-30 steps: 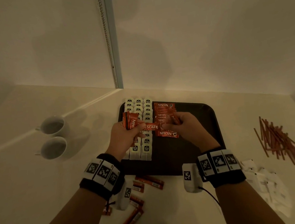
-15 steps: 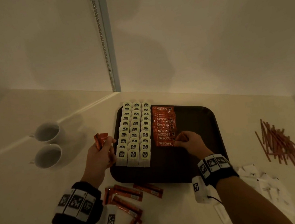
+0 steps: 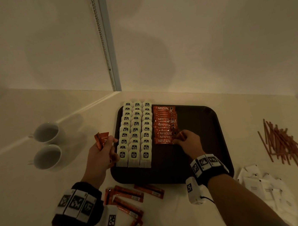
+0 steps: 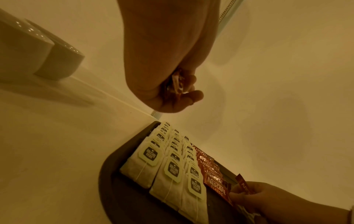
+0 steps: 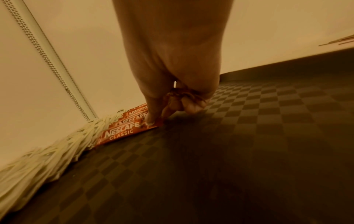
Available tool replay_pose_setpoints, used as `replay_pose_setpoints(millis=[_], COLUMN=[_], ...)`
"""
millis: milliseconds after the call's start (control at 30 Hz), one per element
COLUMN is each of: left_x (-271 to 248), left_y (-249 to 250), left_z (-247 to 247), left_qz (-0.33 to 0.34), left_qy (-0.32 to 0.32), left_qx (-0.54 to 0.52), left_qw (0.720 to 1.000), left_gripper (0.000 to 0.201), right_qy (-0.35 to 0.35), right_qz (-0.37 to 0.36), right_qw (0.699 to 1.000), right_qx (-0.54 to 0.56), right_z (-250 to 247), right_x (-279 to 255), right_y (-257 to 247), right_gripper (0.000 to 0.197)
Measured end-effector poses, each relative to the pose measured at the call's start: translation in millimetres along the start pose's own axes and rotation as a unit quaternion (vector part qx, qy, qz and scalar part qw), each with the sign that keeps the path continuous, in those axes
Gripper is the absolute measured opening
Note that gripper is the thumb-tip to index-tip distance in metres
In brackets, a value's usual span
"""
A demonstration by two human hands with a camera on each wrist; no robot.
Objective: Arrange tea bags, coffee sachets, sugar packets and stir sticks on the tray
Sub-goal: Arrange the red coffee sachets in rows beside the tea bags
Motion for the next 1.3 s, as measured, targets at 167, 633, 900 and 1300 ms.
replay_pose_setpoints(millis=[167,633,900,1300], left_x=[3,6,5,10], left_y=[0,25,34,33], left_z=[3,49,72,53], left_qz=[0.009,0.041,0.011,0.071], left_qy=[-0.011,-0.116,-0.158,-0.098], left_qx=[0.026,0.048,0.002,-0.016], left_qw=[1.0,0.991,0.987,0.992], left_gripper=[0.019,0.013,0.015,0.012], right_qy=[0.004,-0.066,0.032,-0.105], right_qz=[0.005,-0.222,-0.38,-0.24], right_qw=[1.0,0.972,0.885,0.961], right_qx=[-0.008,-0.048,-0.267,0.085], right_z=[0,-15,-18,-54], right_x=[0,-67,-107,-96], right_y=[2,-68,-98,-91], right_gripper=[0.022,0.033,0.041,0.024])
Point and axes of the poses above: each hand's wrist, its own x-axis towards the middle knuckle, its own z-axis out of the palm, y = z × x, the point moved 3 cm from there along x, towards the middle knuckle, and after that the axes turned 15 degrees about z, right-handed, at the moved point
